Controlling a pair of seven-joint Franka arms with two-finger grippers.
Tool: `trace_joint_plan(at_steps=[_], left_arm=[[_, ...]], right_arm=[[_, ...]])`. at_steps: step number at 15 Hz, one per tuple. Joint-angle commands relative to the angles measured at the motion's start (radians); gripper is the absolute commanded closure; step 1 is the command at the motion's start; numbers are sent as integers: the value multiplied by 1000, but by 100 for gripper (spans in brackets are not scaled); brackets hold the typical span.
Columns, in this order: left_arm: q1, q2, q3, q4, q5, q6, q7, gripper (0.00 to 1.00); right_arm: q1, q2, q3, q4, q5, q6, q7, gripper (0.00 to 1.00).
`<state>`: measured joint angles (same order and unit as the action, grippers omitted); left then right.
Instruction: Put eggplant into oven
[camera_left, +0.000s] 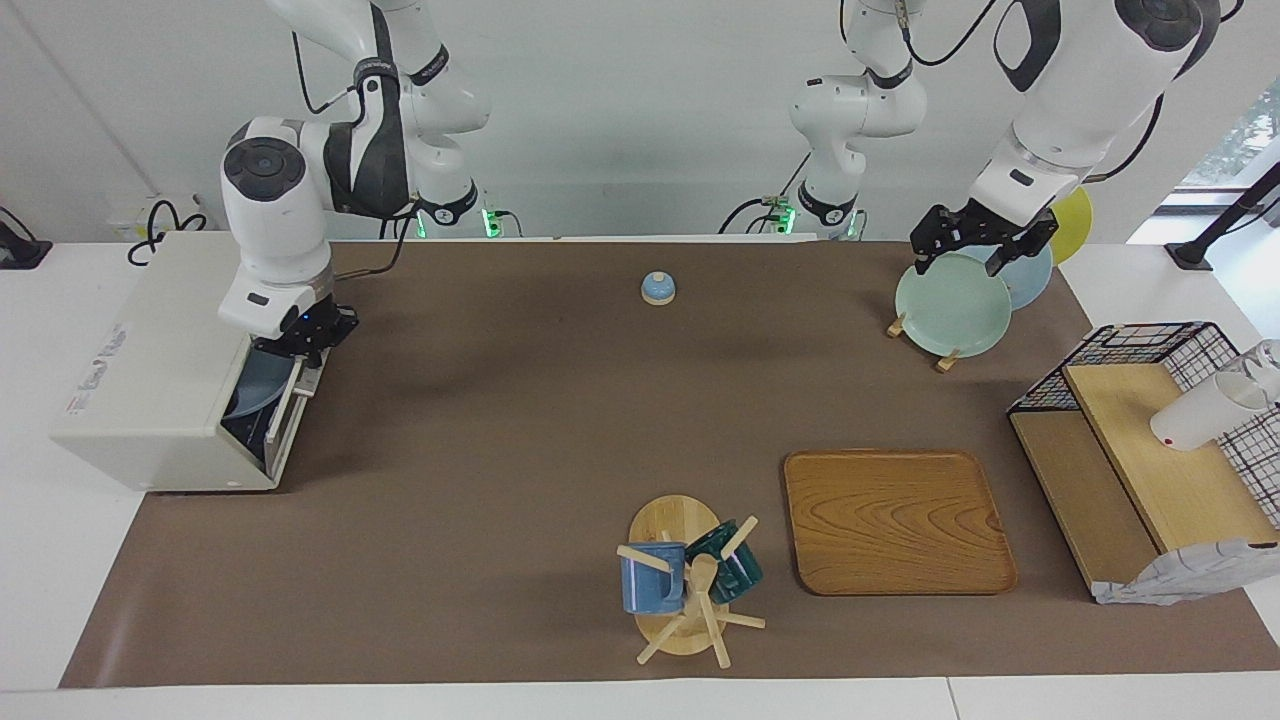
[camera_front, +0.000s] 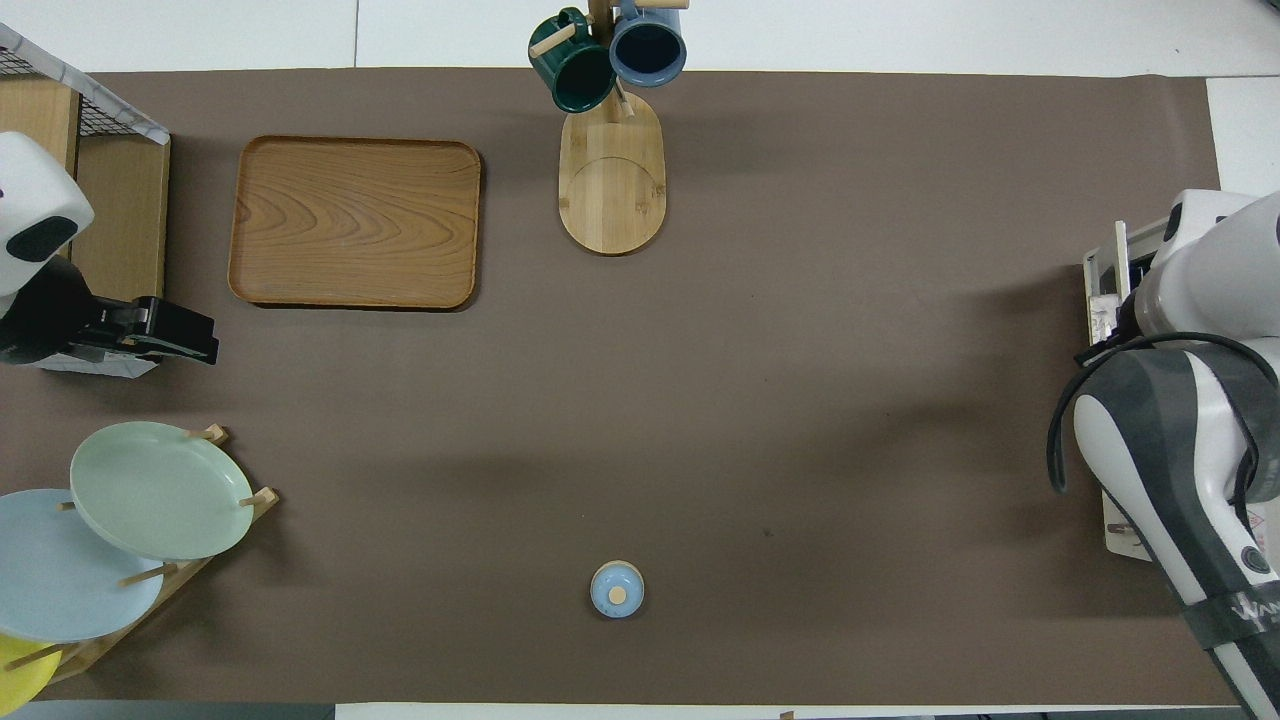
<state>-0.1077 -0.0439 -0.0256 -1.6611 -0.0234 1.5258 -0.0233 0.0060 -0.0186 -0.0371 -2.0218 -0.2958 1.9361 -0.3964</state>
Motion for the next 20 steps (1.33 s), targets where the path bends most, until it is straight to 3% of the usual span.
trace_joint_plan(at_steps=[1,4,9,11,14,16,20], left_arm=[[11,-13,-2,0,-9,-10,-1,0],[11,-11,-2,0,-9,-10,-1,0],[11,-11,-2,0,-10,-10,-1,0],[11,-13,-2,0,-10,-12,-1,0],[11,-11,-2,0,-9,-10,-1,0],[11,-11,-2,0,-10,-10,-1,0],[11,-13,-2,0,-10,-10,-1,0]], right_arm=[[-20,-52,2,-11,21,-54,-39,88],[-21,-53,-3,81,95,-184,-38,83],[-9,-47,3,198,223,-298,-9,74],[5,-58,8,122,257,-209,83,77],[71,-54,6,4,256,-67,168,100],[28,-53,5,-79,230,25,153,100],[0,-55,5,-89,149,32,128,100]])
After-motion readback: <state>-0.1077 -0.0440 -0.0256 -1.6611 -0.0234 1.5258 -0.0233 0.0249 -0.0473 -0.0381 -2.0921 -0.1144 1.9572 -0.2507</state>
